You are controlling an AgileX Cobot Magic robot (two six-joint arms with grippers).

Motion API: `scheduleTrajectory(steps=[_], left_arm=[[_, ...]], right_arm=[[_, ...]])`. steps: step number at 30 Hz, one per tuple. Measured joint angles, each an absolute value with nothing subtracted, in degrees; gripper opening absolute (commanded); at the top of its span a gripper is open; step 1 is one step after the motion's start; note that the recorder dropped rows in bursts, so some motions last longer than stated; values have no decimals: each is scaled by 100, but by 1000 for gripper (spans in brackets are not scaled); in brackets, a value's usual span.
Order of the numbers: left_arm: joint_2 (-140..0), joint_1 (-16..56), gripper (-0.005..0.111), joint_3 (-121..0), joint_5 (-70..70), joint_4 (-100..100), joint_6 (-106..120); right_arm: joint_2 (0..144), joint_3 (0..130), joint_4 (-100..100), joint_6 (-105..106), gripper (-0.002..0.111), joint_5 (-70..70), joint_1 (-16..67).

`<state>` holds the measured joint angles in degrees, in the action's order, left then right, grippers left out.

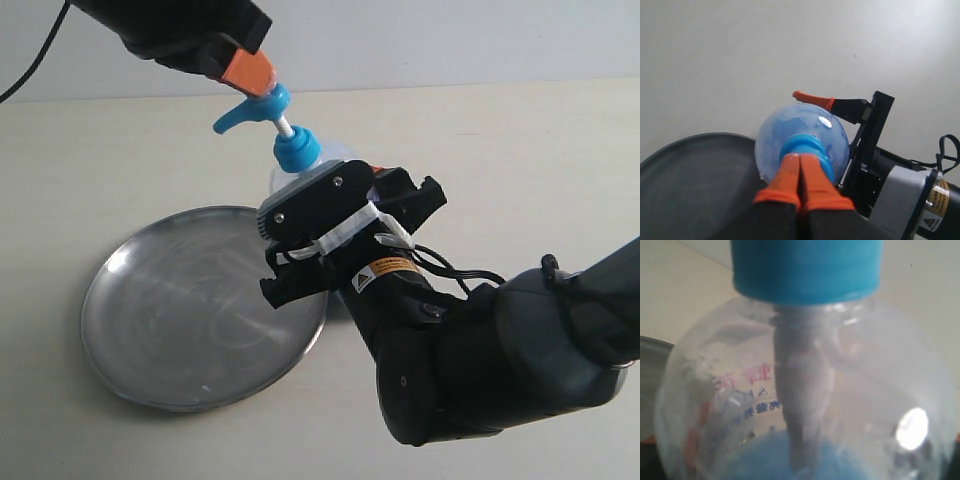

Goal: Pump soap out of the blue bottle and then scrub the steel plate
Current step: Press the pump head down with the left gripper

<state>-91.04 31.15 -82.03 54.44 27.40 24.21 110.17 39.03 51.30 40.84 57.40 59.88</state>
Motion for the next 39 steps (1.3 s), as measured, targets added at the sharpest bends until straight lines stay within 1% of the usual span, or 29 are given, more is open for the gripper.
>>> scheduleTrajectory(steps=[35, 39], left_arm=[[-9323, 3103, 0, -8308, 5507, 2996, 2375], [-9456, 3346, 0, -8342, 5309, 2901, 2375]], right_arm=[[11017, 3903, 5121, 3831, 0, 5740, 5977], [11017, 3903, 5220, 3731, 0, 5763, 5966]])
